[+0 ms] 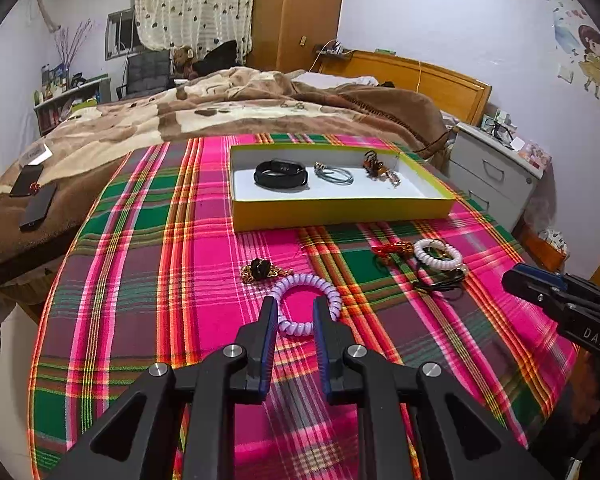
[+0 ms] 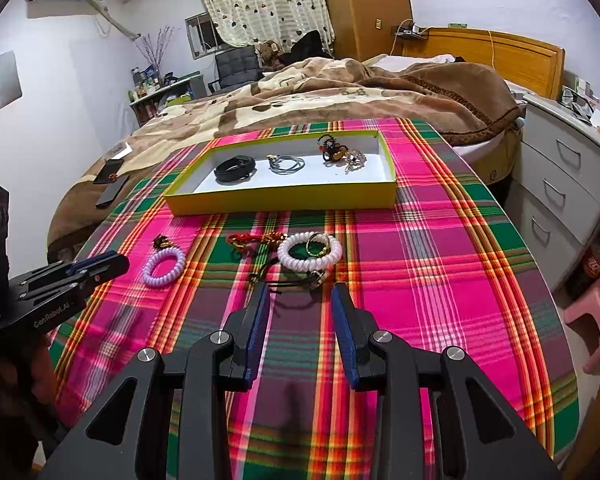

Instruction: Organize jewelry

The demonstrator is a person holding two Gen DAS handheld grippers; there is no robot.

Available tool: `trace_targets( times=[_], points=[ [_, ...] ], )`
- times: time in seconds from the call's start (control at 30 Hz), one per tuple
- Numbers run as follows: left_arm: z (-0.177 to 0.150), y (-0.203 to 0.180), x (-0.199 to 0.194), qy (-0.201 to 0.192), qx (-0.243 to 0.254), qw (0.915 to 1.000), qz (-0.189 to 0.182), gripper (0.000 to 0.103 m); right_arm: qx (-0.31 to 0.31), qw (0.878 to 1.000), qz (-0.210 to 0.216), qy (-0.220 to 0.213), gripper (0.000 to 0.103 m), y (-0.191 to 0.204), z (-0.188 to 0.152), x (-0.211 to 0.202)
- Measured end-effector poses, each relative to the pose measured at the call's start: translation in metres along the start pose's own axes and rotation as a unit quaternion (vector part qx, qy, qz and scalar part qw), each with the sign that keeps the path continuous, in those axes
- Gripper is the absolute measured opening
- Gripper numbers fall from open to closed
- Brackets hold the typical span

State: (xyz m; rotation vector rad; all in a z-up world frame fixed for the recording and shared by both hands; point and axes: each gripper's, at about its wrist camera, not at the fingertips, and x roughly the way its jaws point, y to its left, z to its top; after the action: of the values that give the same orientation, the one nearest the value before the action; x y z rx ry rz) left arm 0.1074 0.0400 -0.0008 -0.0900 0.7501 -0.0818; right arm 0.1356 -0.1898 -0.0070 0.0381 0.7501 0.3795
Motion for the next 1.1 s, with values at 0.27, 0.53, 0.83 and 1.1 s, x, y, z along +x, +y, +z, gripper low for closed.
trace_targets(
  times=[0.27, 0.53, 0.83, 1.1],
  points=[
    [0.004, 0.003, 0.021, 0.028, -0.006, 0.9996, 0.002, 0.017, -0.005, 1.0, -0.011, 0.006, 0.032, -0.005, 0.014, 0.018],
    [0.009, 0.007, 0.033, 0.042, -0.012, 0.999, 0.003, 0.017, -0.023, 0.999, -0.016, 0.025, 0.031, -0.005, 0.026, 0.045],
    [0.009, 0.01, 0.04, 0.053, -0.018, 0.9984, -0.002, 0.017, -0.05, 0.997, -0.018, 0.056, 0.031, -0.003, 0.034, 0.069],
    [0.009, 0.009, 0.043, 0.055, -0.019, 0.9983, -0.006, 0.017, -0.083, 0.993, -0.031, 0.074, 0.031, 0.003, 0.036, 0.079]
  ],
)
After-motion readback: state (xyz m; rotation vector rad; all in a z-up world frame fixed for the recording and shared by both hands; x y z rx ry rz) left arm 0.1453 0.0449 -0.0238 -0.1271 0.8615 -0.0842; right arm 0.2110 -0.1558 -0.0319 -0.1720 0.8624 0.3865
